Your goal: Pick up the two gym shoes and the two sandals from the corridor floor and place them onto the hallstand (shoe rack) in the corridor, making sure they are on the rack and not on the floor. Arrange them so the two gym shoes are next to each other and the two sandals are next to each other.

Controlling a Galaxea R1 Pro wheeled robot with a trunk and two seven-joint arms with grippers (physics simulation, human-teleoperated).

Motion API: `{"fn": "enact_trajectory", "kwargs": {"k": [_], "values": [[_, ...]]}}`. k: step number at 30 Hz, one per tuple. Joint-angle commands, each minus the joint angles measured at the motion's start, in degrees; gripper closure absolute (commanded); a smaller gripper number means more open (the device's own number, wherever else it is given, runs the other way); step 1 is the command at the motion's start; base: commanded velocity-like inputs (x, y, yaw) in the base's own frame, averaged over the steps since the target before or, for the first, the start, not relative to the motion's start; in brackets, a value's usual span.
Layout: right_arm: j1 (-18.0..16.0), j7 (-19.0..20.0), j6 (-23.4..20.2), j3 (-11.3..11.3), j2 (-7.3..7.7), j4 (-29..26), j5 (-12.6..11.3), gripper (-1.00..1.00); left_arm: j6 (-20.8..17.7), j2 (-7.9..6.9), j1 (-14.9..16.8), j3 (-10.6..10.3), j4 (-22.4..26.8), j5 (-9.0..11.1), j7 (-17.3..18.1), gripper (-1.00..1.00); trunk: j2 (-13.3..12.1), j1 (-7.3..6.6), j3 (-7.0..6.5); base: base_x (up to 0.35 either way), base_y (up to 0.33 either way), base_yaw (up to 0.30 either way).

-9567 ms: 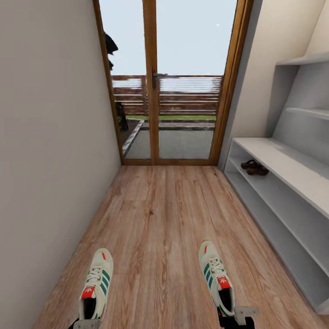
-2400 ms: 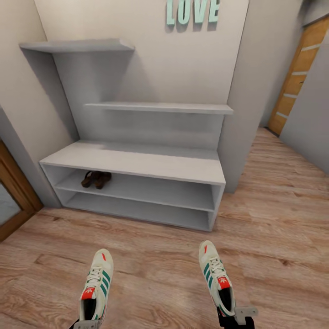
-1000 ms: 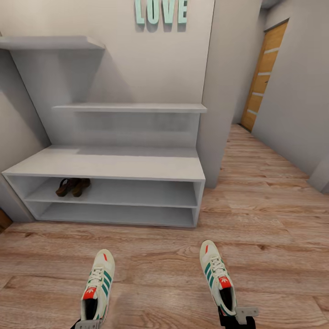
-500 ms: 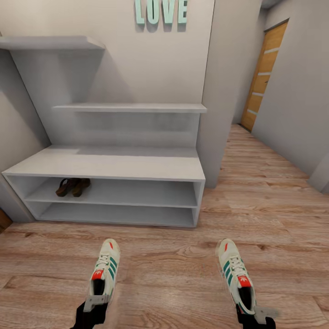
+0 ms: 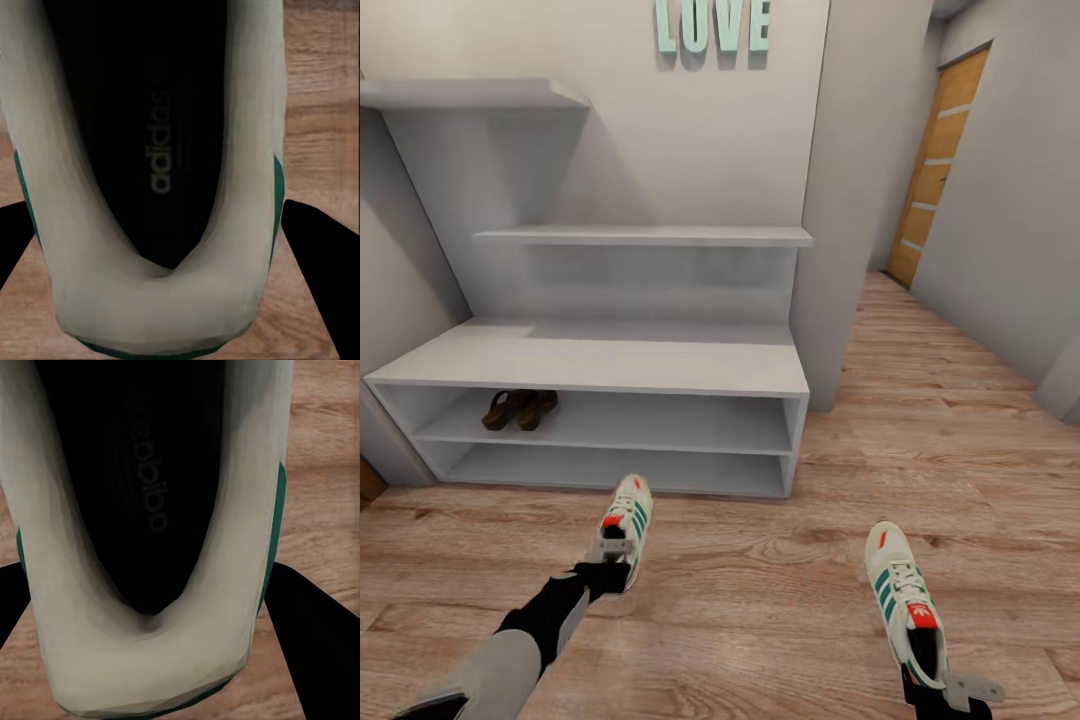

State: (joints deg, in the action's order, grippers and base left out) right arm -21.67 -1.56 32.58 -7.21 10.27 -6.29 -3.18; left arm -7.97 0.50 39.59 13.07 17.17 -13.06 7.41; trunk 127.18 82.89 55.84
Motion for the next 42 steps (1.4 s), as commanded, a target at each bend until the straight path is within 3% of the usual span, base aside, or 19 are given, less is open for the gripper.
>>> {"fn": "enact_trajectory", "kwargs": {"k": [1,4,9,16,26,42], "values": [[-0.03,0.13,0.19,0.0,-0.02,0.05,-0.33,1.0,-3.04,1.28,2.09,0.11,0.12,-1.4,0.41,1.0,0.02,-0.01,0.06,0.0,0.0,0.0],[-0.03,0.19,0.21,0.0,-0.14,0.05,-0.42,1.0,-9.65,2.93,6.42,-0.08,0.42,-2.74,0.34,1.0,0.02,-0.01,0.06,0.0,0.0,0.0],[-0.03,0.13,0.21,0.0,-0.2,0.01,-0.41,1.0,-10.68,3.63,9.99,-0.12,0.73,-2.97,0.44,1.0,0.02,-0.01,0.06,0.0,0.0,0.0],[-0.03,0.07,0.2,0.0,-0.18,-0.04,-0.43,1.0,-10.66,3.59,10.05,-0.45,2.17,-3.02,0.49,1.0,0.02,-0.01,0.06,0.0,0.0,0.0],[-0.03,0.07,0.34,0.0,-0.19,-0.06,-0.43,1.0,-10.83,3.49,9.9,-3.14,4.75,-3.02,0.58,1.0,0.02,-0.01,0.24,0.0,0.0,0.0],[-0.03,0.07,0.37,0.0,-0.17,-0.04,-0.43,1.0,-10.76,3.38,9.89,-3.39,4.98,-3.02,0.57,1.0,6.44,3.51,4.51,0.0,0.0,0.0]]}}
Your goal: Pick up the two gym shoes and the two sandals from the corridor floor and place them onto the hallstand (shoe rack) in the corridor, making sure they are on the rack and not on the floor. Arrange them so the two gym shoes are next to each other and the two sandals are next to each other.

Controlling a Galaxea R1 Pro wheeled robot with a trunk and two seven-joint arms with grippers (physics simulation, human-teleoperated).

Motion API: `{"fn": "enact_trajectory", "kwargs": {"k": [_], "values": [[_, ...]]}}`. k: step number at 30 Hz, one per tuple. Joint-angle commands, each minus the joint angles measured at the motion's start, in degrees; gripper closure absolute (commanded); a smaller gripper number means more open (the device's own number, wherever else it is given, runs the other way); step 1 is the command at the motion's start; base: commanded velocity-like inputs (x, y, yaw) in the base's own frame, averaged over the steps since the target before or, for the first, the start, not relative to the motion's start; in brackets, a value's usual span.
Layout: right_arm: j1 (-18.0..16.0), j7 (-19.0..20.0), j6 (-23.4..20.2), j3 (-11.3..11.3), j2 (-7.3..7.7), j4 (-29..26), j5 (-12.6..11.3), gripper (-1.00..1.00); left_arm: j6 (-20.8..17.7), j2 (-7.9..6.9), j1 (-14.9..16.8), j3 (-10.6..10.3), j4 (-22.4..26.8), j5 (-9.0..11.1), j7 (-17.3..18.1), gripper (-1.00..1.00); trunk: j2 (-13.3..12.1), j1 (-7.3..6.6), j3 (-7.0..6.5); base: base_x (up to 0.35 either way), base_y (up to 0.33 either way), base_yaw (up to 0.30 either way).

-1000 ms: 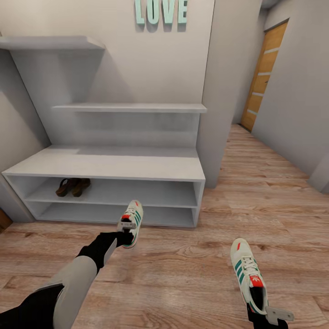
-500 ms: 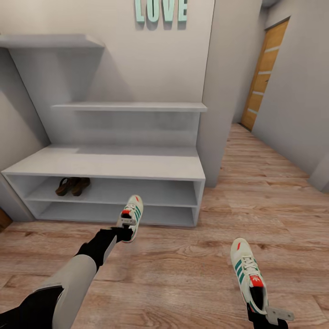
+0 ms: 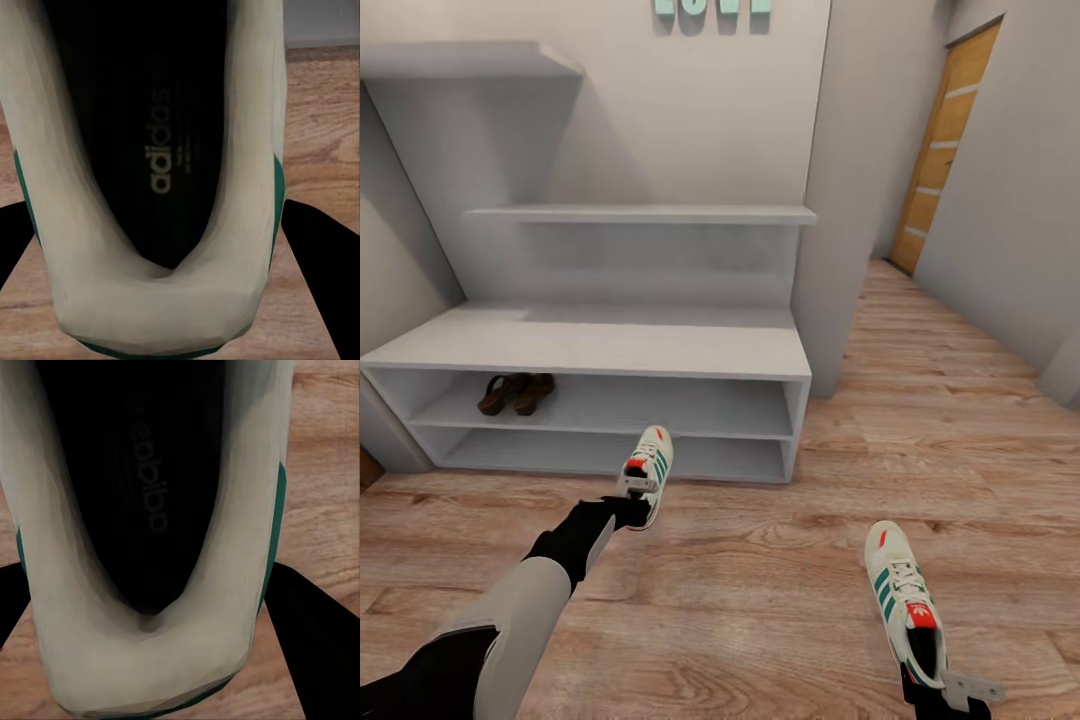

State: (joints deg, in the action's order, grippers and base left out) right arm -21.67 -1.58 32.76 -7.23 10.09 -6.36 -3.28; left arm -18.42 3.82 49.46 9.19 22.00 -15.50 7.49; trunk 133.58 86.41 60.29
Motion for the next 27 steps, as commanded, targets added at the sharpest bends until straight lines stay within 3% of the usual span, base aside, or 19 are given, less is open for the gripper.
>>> {"fn": "enact_trajectory", "kwargs": {"k": [1,7,27], "values": [[-0.04,0.08,0.19,0.02,0.01,0.03,-0.32,1.0,-0.3,0.06,0.02,0.48,0.15,-0.58,0.48,1.0,0.44,0.21,0.3,0.0,0.0,0.0],[-0.04,0.08,0.2,0.02,0.16,0.03,-0.28,1.0,-0.26,0.05,0.03,0.47,0.15,-0.58,0.43,1.0,2.84,1.53,1.53,0.0,0.0,0.0],[-0.04,0.16,0.2,0.11,0.2,0.06,-0.23,1.0,0.74,-0.25,-0.32,0.54,0.07,-0.67,0.42,1.0,2.84,1.53,1.54,0.03,-0.002,0.0]]}}
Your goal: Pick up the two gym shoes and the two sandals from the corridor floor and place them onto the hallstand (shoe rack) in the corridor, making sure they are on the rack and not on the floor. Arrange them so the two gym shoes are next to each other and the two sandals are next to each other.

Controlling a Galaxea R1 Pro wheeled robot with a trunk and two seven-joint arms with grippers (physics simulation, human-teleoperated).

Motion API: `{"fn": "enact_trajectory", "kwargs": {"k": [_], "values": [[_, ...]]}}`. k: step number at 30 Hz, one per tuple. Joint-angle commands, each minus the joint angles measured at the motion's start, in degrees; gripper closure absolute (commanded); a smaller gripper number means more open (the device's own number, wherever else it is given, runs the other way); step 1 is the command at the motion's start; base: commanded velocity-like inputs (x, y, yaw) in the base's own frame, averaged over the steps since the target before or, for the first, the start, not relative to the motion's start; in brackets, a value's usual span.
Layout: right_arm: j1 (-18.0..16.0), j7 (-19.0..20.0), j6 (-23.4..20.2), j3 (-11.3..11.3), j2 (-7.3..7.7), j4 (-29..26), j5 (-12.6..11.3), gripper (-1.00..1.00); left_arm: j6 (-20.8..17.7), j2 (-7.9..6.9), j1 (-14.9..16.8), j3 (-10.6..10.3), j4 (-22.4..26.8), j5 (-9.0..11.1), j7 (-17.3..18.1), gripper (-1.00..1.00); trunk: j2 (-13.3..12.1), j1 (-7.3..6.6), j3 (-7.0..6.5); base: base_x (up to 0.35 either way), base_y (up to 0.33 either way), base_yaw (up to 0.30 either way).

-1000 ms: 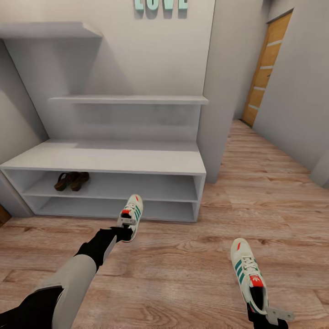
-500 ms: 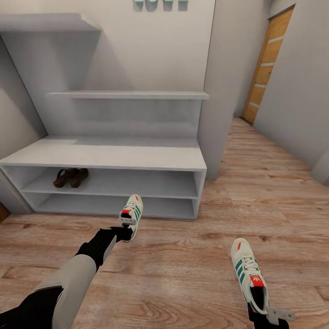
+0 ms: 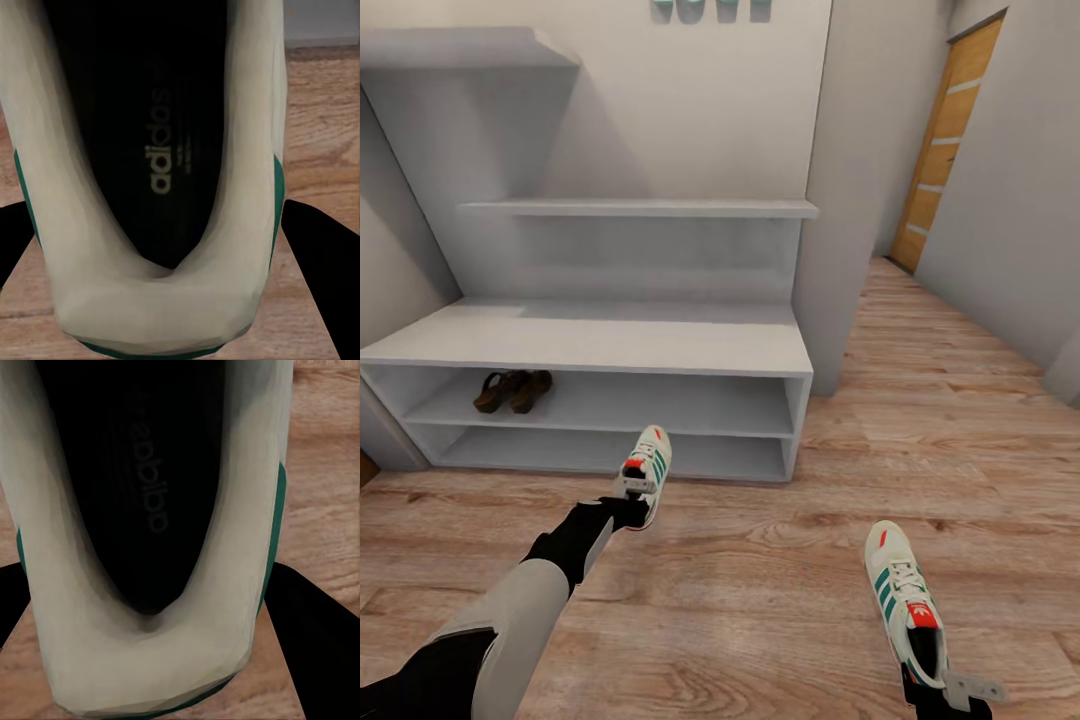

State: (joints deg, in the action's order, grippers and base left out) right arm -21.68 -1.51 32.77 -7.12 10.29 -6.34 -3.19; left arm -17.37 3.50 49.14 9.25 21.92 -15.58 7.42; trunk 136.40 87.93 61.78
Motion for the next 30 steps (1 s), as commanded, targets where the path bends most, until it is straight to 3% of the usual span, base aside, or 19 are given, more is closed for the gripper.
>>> {"fn": "enact_trajectory", "kwargs": {"k": [1,9,20,30], "values": [[-0.03,0.09,0.19,0.0,0.0,0.06,-0.33,1.0,-0.31,0.05,0.01,0.49,0.14,-0.6,0.49,1.0,0.02,0.01,0.05,0.223,-0.042,0.0],[-0.03,0.09,0.19,0.0,-0.01,0.1,-0.33,1.0,-0.3,0.02,-0.01,0.5,0.14,-0.6,0.49,1.0,0.02,0.01,0.05,0.262,-0.069,0.0],[-0.03,0.1,0.19,0.03,-0.01,0.1,-0.33,1.0,-0.3,0.01,-0.01,0.5,0.22,-0.6,0.49,1.0,0.02,0.01,0.05,0.065,-0.009,0.0],[-0.03,0.1,0.19,0.01,-0.01,0.1,-0.33,1.0,-0.3,0.02,-0.01,0.5,0.23,-0.6,0.49,1.0,0.02,0.01,0.05,0.272,-0.102,0.0]]}}
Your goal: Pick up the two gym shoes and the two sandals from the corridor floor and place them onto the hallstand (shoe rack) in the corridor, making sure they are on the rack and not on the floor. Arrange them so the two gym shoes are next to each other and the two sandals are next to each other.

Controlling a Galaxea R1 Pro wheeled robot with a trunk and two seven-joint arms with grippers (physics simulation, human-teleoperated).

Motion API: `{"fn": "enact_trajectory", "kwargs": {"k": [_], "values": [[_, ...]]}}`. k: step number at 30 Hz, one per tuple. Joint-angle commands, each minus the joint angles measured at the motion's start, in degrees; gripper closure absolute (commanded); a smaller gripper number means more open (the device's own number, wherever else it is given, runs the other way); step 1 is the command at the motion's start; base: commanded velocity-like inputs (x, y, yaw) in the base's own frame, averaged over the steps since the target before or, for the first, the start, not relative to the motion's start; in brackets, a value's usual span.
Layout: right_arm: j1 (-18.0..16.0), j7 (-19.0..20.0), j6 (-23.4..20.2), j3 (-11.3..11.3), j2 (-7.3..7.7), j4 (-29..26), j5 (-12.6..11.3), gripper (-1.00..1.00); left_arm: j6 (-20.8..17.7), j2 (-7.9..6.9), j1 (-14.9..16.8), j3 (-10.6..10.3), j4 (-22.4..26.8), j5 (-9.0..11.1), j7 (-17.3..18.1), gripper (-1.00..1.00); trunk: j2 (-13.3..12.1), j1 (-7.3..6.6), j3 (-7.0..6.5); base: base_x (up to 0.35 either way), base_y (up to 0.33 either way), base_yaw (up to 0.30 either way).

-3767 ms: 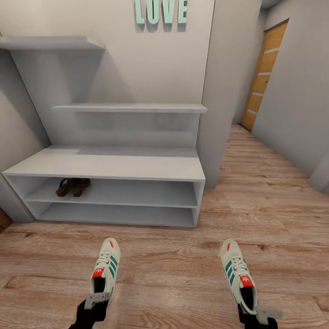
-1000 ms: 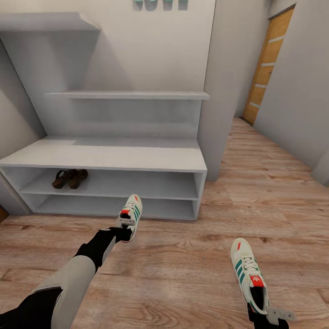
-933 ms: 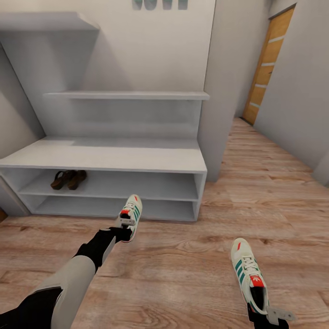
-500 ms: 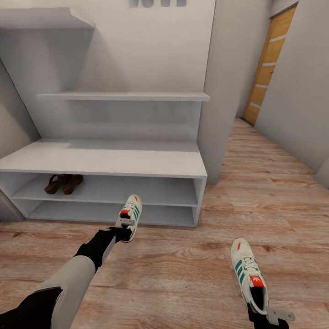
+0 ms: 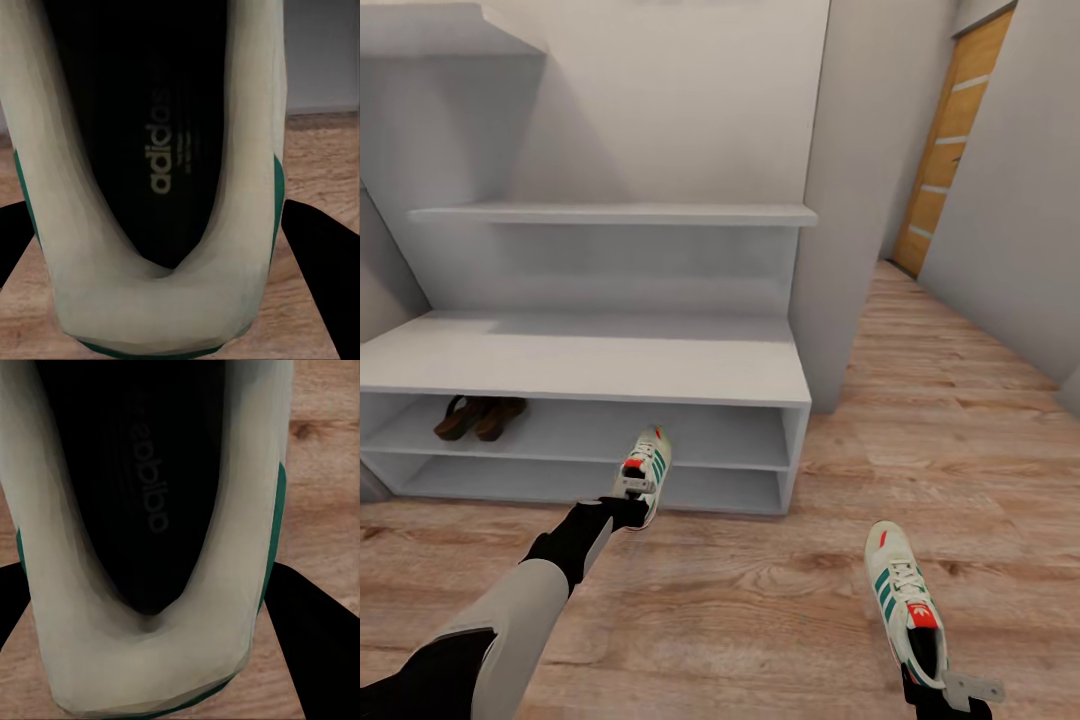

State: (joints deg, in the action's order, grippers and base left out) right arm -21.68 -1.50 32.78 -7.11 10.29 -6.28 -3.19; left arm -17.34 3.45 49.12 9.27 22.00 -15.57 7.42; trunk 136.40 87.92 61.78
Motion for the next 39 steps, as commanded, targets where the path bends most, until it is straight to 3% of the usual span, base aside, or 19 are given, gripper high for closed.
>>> {"fn": "enact_trajectory", "kwargs": {"k": [1,10,25,39], "values": [[-0.03,0.09,0.18,0.02,0.0,0.04,-0.32,1.0,-0.32,0.06,0.01,0.49,0.15,-0.6,0.49,1.0,0.02,0.02,0.05,0.303,-0.132,0.0],[-0.03,0.08,0.18,0.07,0.0,0.04,-0.32,1.0,-0.32,0.06,0.01,0.49,0.15,-0.6,0.49,1.0,0.02,0.02,0.05,0.271,-0.088,0.0],[-0.03,0.08,0.18,0.07,0.0,0.04,-0.32,1.0,-0.32,0.06,0.01,0.49,0.15,-0.6,0.48,1.0,0.02,0.02,0.05,0.059,-0.005,0.0],[-0.03,0.09,0.18,0.06,0.0,0.04,-0.32,1.0,-0.32,0.15,0.01,0.49,0.15,-0.6,0.44,1.0,0.02,0.02,0.05,0.248,0.0,0.0]]}}
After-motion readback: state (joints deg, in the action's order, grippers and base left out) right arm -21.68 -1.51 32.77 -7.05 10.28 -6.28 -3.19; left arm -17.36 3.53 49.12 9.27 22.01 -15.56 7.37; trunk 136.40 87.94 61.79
